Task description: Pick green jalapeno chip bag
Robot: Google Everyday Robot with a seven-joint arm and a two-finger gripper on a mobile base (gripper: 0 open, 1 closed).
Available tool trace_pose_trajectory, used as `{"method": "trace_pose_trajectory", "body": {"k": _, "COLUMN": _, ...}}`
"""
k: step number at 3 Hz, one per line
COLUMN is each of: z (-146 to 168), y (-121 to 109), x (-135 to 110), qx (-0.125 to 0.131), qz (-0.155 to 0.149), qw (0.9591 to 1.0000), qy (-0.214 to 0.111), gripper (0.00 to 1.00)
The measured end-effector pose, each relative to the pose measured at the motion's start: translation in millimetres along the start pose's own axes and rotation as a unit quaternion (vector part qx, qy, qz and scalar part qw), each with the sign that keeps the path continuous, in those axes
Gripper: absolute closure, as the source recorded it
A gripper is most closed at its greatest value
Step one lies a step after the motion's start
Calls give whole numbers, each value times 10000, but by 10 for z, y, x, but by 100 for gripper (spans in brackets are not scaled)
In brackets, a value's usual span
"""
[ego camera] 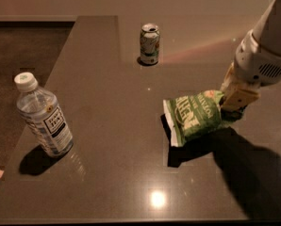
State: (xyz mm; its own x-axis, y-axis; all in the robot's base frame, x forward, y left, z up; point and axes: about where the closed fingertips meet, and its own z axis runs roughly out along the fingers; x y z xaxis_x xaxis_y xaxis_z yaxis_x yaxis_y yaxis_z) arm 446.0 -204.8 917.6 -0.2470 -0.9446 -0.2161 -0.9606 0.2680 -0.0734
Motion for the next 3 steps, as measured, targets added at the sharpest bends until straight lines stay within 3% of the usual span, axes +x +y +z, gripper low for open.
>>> {"method": "trace_pose_trajectory", "body": {"k": 1, "z": -390, "y": -113, "x": -170, "qx": 248, "qz": -73, "qw": 9992, "qy": -290, "gripper": 100}}
{"method": "trace_pose_trajectory", "body": {"k": 2, "z": -881, "y": -225, "x": -408, "qx": 654, "qz": -199, "qw": 9947, "qy": -764, "gripper": 100}}
{"method": "trace_pose_trajectory", "body": {"k": 3, "z": -877, "y": -227, "x": -410, "qx": 656, "qz": -199, "qw": 9947, "qy": -765, "gripper": 100}}
